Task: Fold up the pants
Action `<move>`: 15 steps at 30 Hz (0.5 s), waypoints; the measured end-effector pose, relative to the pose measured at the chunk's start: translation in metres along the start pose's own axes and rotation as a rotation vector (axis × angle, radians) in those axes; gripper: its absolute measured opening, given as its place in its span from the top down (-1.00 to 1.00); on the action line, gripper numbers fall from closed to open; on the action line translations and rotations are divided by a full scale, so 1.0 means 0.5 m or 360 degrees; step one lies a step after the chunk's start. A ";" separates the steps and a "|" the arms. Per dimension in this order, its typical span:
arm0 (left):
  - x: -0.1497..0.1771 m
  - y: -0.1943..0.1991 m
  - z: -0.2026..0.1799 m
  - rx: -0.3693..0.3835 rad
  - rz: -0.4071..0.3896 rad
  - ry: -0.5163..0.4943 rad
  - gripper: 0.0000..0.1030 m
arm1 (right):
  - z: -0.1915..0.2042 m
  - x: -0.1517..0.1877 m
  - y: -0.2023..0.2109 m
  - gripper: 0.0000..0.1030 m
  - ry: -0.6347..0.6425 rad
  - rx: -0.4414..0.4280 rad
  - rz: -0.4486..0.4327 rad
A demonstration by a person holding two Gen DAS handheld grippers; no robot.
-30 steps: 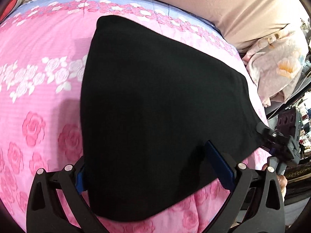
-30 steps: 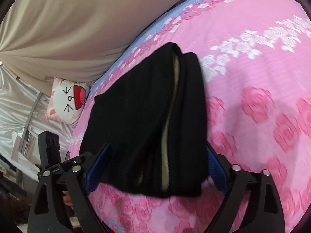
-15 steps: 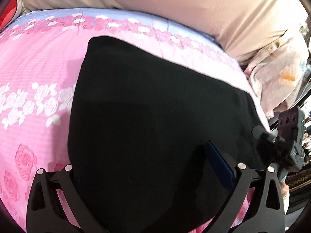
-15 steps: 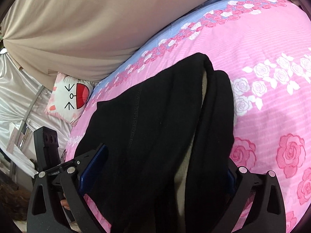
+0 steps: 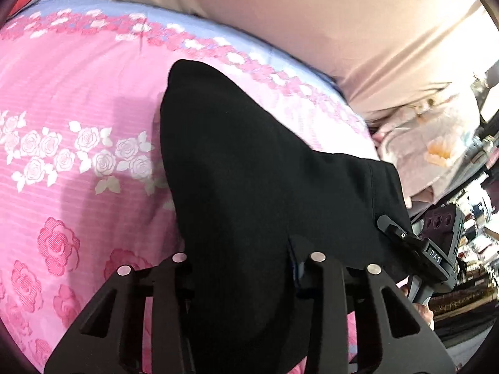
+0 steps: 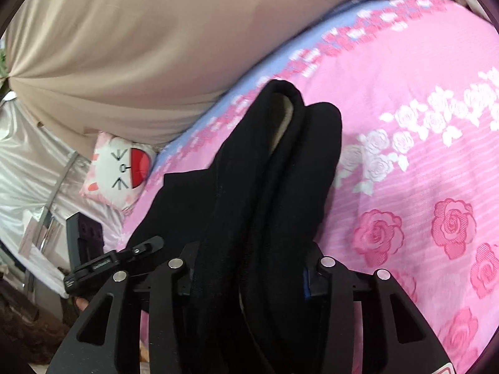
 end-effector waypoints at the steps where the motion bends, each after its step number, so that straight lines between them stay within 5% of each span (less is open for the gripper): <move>1: 0.002 0.007 -0.012 0.0016 -0.0012 -0.0007 0.34 | 0.006 0.004 0.008 0.19 0.0013 -0.0003 -0.0003; 8: 0.017 0.106 -0.087 0.0135 -0.0066 -0.0137 0.34 | 0.049 0.055 0.084 0.20 0.0052 -0.0036 -0.0040; 15: -0.002 0.228 -0.159 0.0125 -0.0307 -0.0332 0.34 | 0.139 0.074 0.190 0.20 0.0202 -0.0159 -0.0208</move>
Point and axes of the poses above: each gripper's, at about its wrist camera, not at the fingertips, and y roughly against the way its jaws point, z to its left, x to its underside, the point moved 3 cm from there along -y, roughly the way its jaws point, and after that the axes turned 13 degrees about -y, right-handed, at the moved point
